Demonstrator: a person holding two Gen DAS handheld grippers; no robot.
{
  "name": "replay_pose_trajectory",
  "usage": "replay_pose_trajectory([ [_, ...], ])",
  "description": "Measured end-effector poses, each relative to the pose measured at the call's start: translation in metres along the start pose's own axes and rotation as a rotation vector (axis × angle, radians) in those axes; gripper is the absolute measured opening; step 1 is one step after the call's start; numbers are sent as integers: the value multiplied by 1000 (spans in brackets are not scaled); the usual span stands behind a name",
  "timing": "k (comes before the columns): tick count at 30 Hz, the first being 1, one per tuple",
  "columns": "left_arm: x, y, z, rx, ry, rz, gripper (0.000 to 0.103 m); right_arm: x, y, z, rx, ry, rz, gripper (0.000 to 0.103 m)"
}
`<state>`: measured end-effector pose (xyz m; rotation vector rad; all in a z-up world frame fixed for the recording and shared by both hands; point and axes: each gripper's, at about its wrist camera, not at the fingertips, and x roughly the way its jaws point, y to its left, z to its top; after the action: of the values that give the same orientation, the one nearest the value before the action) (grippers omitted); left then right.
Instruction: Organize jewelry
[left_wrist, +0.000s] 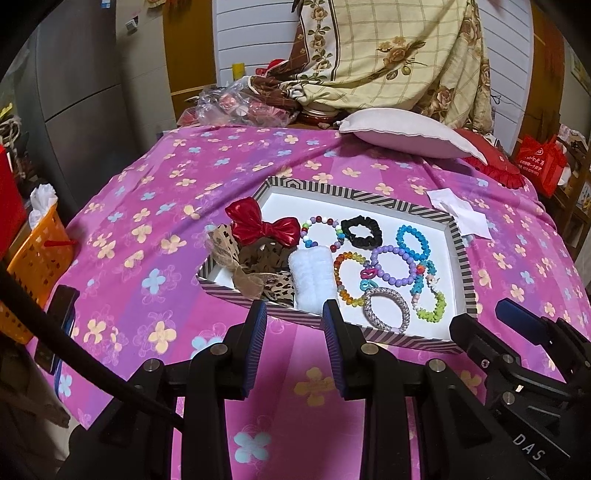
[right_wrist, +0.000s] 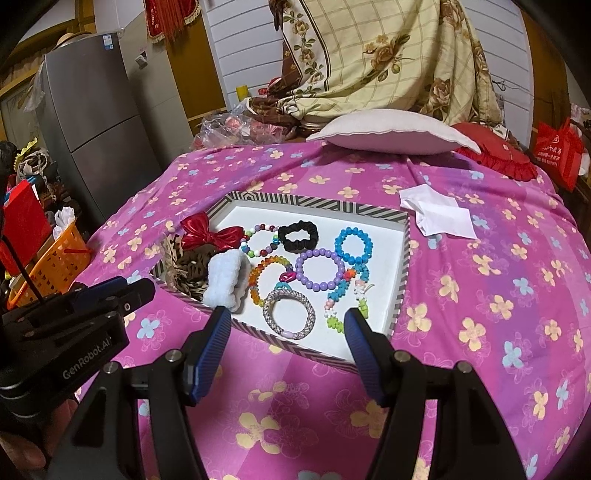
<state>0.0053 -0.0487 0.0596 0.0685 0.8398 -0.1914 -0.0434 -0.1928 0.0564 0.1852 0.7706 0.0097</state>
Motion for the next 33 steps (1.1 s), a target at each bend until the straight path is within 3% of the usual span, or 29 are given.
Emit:
replay_pose_trajectory([
  [33, 5, 2, -2, 3, 10, 5, 52, 9, -1, -4, -3, 22, 7, 68],
])
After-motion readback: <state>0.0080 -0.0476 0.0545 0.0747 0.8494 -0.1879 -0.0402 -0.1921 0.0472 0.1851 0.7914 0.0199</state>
